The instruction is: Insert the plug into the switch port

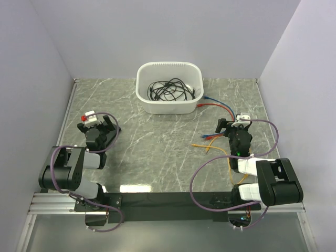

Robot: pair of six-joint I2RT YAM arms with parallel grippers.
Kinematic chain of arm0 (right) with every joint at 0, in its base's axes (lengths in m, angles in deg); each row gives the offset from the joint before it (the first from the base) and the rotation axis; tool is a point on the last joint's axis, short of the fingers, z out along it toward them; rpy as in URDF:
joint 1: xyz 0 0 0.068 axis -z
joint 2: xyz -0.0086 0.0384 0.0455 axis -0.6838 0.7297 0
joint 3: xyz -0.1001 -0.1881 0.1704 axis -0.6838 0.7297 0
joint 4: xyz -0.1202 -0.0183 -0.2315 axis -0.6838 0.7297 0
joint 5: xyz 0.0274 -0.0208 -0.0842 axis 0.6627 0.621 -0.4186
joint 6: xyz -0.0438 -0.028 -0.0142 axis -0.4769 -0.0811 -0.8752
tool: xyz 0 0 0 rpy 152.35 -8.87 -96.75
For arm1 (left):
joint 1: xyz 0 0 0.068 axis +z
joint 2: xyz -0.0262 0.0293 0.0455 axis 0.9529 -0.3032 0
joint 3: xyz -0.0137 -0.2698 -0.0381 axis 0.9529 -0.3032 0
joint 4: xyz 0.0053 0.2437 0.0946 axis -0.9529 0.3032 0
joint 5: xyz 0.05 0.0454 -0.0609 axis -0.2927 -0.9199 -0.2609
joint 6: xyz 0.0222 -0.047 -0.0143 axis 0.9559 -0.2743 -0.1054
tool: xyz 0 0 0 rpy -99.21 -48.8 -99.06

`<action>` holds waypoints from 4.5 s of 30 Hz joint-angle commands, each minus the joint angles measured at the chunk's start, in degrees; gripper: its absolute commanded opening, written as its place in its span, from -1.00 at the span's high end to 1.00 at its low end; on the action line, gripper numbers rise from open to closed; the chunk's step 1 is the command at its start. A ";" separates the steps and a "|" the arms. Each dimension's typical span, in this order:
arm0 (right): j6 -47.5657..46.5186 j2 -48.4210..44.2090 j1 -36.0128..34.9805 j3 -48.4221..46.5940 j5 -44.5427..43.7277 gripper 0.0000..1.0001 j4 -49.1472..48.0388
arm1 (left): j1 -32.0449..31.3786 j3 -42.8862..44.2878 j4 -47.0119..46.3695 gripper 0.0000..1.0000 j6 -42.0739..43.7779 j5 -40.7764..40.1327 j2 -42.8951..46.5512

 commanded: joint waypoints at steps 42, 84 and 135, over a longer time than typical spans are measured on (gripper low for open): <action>23.78 -8.62 -14.64 -30.19 7.07 -0.81 67.41 | -0.20 -0.01 -2.88 -0.99 0.74 0.91 0.73; 21.32 0.86 -25.19 -34.06 0.81 -0.69 76.65 | -1.08 20.72 48.97 -0.99 -28.01 -0.17 14.97; 17.18 18.19 -27.39 -41.97 2.22 -0.06 85.79 | -2.31 15.55 48.89 -0.88 -28.44 5.57 26.04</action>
